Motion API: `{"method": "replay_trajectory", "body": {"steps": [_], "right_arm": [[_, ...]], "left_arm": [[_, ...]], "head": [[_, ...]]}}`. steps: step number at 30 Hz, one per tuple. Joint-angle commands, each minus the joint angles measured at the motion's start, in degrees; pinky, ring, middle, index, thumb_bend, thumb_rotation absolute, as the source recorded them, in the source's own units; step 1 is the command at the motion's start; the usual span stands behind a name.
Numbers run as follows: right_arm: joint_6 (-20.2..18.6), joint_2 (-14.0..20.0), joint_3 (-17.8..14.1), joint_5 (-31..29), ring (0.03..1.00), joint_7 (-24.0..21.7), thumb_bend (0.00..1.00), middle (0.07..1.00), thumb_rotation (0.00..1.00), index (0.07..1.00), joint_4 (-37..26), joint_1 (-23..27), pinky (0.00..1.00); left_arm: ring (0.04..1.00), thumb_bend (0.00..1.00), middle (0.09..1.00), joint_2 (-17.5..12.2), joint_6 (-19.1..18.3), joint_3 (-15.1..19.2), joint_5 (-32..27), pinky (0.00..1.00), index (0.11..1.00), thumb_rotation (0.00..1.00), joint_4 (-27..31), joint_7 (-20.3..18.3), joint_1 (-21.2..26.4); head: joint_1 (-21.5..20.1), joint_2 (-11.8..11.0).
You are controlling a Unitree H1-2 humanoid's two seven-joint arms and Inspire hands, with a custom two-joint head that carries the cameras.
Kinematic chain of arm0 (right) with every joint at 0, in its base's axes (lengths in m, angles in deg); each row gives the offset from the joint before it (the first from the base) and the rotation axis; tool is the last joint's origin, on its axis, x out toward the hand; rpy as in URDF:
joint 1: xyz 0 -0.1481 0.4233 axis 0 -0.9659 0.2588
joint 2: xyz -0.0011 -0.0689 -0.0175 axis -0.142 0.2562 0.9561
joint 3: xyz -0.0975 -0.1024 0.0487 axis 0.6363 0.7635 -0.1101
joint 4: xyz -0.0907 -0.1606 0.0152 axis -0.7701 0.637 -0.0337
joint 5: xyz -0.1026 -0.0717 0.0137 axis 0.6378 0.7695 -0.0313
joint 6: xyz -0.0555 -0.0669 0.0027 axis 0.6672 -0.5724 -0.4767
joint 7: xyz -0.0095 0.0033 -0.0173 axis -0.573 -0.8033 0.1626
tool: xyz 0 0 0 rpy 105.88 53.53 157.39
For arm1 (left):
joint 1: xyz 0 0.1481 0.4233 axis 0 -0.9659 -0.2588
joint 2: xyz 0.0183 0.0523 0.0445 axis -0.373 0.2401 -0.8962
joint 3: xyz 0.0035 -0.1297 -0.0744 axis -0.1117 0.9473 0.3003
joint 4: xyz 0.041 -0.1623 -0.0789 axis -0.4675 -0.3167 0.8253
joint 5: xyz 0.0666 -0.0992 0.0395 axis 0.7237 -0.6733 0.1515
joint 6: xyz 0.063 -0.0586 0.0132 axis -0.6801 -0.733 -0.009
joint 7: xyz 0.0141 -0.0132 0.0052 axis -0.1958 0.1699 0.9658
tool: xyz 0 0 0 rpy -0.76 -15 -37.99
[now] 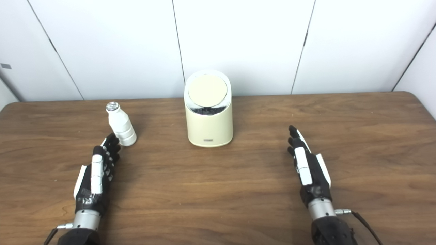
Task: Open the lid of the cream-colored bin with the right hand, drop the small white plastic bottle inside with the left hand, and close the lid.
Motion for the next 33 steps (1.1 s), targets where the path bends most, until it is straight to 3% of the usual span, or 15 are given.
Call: {"method": "replay_trajectory", "body": {"steps": [1,10,25,30,33], "right_arm": [[1.62,-0.05,0.11,0.17,0.965,0.25,0.64,0.978,1.00,0.941,-1.68,0.30,0.97],[3.39,0.17,-0.78,-1.87,0.976,-0.28,0.63,0.988,1.00,0.954,-2.64,-1.90,0.97],[2.81,0.70,-0.81,-1.88,0.978,0.11,0.61,0.986,1.00,0.954,-2.63,-1.33,0.97],[1.46,1.39,-0.12,-0.34,0.979,-0.09,0.67,0.991,0.90,0.964,-3.09,0.61,0.97],[-0.42,2.36,0.68,2.25,0.953,0.05,0.69,0.979,0.78,0.953,-4.37,2.88,0.92]], "left_arm": [[0.979,0.59,0.963,-0.63,1.98,0.41,-0.52,1.00,0.963,1.00,2.30,-0.18,0.16],[0.973,0.60,0.963,-0.91,3.65,1.04,-1.87,1.00,0.971,1.00,3.03,-0.95,-2.40],[0.970,0.56,0.957,-0.43,3.78,0.33,-1.22,0.99,0.970,1.00,2.85,-0.40,-2.63],[0.978,0.56,0.965,-0.18,3.36,-0.03,-0.83,1.00,0.970,1.00,3.21,-0.27,-3.03],[0.983,0.58,0.974,-0.09,3.19,-0.15,-0.82,1.00,0.975,1.00,3.15,-0.27,-3.25]], "head": [[-0.08,-0.06],[-0.47,-0.31],[-0.13,-0.84],[0.56,-1.51],[0.44,-2.05]]}}
